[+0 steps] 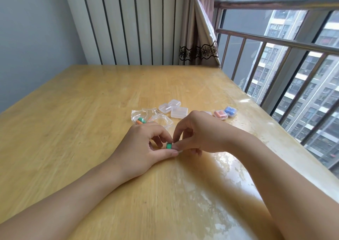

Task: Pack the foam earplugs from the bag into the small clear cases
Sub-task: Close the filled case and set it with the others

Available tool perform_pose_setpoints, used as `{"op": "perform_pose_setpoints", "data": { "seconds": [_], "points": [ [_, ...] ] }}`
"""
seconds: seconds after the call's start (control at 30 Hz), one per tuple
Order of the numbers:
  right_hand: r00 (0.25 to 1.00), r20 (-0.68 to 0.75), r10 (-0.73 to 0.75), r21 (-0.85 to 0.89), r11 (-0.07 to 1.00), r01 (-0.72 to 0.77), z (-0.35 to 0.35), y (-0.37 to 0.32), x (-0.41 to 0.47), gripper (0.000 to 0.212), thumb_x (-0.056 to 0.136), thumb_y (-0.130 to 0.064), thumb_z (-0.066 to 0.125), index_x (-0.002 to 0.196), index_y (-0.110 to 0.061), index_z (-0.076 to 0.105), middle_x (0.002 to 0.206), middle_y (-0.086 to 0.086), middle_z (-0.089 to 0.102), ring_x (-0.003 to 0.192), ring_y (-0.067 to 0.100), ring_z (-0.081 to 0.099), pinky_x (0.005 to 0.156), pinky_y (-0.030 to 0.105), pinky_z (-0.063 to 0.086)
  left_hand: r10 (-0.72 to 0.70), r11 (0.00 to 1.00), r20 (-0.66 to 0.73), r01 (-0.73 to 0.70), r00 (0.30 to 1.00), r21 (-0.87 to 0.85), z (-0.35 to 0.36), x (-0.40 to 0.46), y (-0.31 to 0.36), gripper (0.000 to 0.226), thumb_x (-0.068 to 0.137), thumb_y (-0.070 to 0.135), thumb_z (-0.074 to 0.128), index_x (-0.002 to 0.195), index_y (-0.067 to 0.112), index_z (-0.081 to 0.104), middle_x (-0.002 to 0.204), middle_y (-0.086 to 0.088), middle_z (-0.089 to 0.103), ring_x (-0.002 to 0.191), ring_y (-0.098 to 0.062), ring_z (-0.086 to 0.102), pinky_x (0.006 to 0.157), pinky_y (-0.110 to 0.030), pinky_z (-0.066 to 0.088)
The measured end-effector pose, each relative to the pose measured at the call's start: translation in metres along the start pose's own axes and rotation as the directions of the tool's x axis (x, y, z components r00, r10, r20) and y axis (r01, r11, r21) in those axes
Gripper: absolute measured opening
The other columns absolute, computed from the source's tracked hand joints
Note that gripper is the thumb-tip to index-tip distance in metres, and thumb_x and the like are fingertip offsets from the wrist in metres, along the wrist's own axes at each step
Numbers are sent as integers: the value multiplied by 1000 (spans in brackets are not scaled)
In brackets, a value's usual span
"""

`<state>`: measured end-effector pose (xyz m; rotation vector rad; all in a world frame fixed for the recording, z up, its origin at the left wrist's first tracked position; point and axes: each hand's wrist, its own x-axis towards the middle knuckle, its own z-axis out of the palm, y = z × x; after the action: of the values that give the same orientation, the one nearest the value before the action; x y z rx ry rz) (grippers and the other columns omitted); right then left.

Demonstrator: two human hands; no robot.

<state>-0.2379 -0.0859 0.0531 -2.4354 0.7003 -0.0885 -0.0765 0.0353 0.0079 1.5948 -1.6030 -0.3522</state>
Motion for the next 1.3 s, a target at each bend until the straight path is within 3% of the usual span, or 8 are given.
{"op": "perform_pose_setpoints", "data": {
  "seconds": [0.17, 0.33, 0.43, 0.63, 0.77, 0.97, 1.17, 1.3],
  "points": [
    [999, -31, 21, 23, 1000, -20, -1, 0, 0, 15, 83, -36, 81, 83, -22, 74, 49, -12, 60, 41, 0, 51, 44, 15, 38, 5, 1000, 9, -6, 1000, 14, 1, -2, 2, 17, 69, 38, 88, 82, 34, 78, 79, 8, 67, 79, -14, 63, 61, -18, 47],
    [996, 52, 69, 306, 949, -81, -7, 4, -3, 13, 91, -15, 74, 100, -6, 72, 69, 10, 72, 61, 24, 69, 57, 29, 58, 67, 997, 36, -69, 997, 46, -3, -3, 1, 13, 85, 25, 73, 93, 30, 81, 81, 11, 69, 65, -15, 63, 58, -12, 44],
    [990, 122, 70, 414, 903, -115, -9, 4, -5, 16, 92, -8, 72, 107, -2, 71, 79, 16, 76, 69, 27, 73, 65, 30, 60, 50, 997, 35, -52, 998, 59, -2, -2, 1, 14, 82, 18, 79, 93, 27, 82, 80, 11, 69, 69, -12, 64, 58, -12, 46],
    [997, 16, 70, 203, 977, -71, -1, 8, 3, 15, 81, -22, 84, 89, -10, 78, 79, 16, 76, 61, 16, 63, 61, 32, 54, -59, 998, -7, 59, 998, -16, 2, -2, 4, 17, 72, 21, 88, 81, 32, 78, 84, 7, 67, 80, -13, 64, 61, -19, 52],
    [996, -4, 93, 233, 968, -89, 1, 7, 5, 12, 82, -20, 84, 88, -10, 82, 63, 2, 70, 52, 6, 61, 55, 18, 51, -117, 993, -30, 116, 993, -34, 3, -3, 5, 19, 71, 19, 89, 80, 32, 77, 84, 8, 68, 75, -11, 64, 59, -17, 50],
    [995, -44, 95, 196, 977, -84, 3, 10, 8, 10, 87, -20, 79, 87, -10, 83, 56, -3, 67, 50, 8, 63, 54, 20, 52, -150, 985, -28, 147, 988, -89, 2, -1, 5, 16, 80, 18, 82, 83, 33, 80, 88, 3, 71, 69, -24, 62, 55, -18, 46],
    [994, -110, 31, 126, 992, -17, 6, 6, 7, 13, 84, -23, 82, 80, -13, 77, 65, 13, 74, 47, 13, 59, 49, 24, 49, -240, 957, -3, 236, 971, -168, 2, 0, 4, 14, 75, 21, 86, 82, 30, 76, 65, 10, 62, 49, -6, 43, 56, -18, 43],
    [986, -169, -3, 69, 998, 15, 11, 5, 10, 13, 81, -25, 85, 80, -15, 76, 63, 8, 73, 42, 5, 54, 44, 16, 43, -266, 947, 9, 263, 964, -186, 1, 1, 3, 12, 75, 20, 85, 79, 28, 76, 62, 9, 61, 47, -5, 41, 53, -13, 40]
  ]
}}
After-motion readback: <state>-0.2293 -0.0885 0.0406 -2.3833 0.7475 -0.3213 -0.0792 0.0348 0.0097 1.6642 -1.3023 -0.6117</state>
